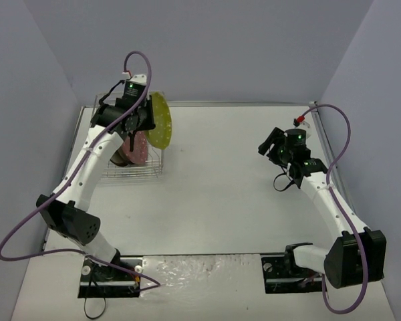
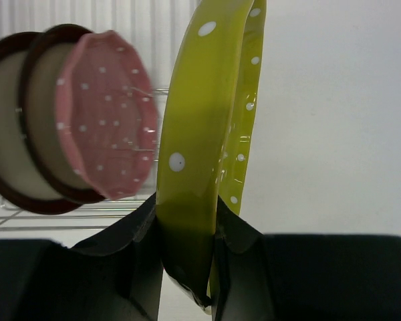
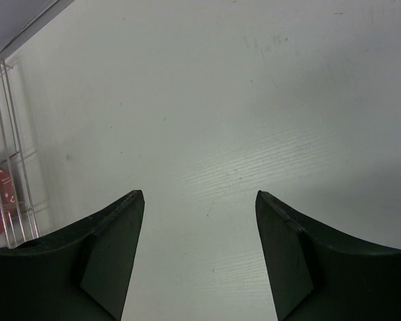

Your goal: Load the plates into the dish rack

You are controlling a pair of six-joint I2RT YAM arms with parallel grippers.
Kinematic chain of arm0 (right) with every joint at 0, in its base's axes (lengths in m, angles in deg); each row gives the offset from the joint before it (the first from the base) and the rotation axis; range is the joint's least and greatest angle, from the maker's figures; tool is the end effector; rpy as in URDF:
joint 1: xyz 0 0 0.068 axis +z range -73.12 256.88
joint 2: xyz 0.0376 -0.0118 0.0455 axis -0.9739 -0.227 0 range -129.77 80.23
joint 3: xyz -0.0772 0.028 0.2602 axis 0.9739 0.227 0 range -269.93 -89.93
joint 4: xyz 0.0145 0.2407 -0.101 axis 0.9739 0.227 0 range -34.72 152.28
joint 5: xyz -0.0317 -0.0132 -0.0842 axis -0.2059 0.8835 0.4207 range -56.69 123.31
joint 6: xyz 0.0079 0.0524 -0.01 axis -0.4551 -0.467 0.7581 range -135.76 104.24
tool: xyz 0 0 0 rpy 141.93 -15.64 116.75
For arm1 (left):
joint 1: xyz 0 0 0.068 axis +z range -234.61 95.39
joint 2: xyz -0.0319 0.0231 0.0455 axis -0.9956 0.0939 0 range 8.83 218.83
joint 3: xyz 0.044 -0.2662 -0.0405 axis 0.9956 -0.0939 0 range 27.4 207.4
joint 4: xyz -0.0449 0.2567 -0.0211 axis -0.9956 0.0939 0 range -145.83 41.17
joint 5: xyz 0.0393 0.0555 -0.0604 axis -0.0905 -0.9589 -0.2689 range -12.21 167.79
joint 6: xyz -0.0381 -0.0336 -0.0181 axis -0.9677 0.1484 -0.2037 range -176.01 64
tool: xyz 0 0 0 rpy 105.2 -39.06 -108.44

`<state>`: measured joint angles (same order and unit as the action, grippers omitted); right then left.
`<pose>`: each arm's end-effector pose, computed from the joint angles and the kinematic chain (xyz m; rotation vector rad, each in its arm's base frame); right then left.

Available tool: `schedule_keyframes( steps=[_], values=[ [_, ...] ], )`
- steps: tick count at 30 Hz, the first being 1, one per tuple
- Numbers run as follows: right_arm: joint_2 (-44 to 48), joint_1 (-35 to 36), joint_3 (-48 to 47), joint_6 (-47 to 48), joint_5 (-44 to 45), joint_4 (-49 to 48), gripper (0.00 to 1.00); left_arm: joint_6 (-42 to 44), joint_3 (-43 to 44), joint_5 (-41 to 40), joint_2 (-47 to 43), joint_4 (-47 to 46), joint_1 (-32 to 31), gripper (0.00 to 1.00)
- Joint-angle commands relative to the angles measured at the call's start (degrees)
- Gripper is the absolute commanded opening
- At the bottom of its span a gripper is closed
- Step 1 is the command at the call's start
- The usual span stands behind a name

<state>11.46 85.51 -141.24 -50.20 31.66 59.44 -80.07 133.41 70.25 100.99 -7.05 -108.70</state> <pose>0.2748 0.0428 0.3031 0.4242 1.9387 0.5216 0.3151 -0.1357 0.4317 -0.0749 2.1928 -0.3342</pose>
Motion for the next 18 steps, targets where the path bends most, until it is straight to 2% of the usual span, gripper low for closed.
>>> schedule_keyframes(
  steps=[1, 7, 18],
  values=[
    [1.4, 0.3, -1.2, 0.7, 1.5, -1.6, 0.64, 4.0, 3.3, -8.8, -5.4, -2.3, 2.1, 0.0],
    [1.3, 0.3, -1.4, 0.9, 1.5, -1.6, 0.64, 5.4, 0.5, -13.3, -6.0, -2.6, 4.0, 0.0],
    [1.1, 0.4, -1.2, 1.1, 1.4, -1.6, 0.63, 7.0, -3.4, -14.8, -4.8, -6.4, 8.7, 0.0]
  ],
)
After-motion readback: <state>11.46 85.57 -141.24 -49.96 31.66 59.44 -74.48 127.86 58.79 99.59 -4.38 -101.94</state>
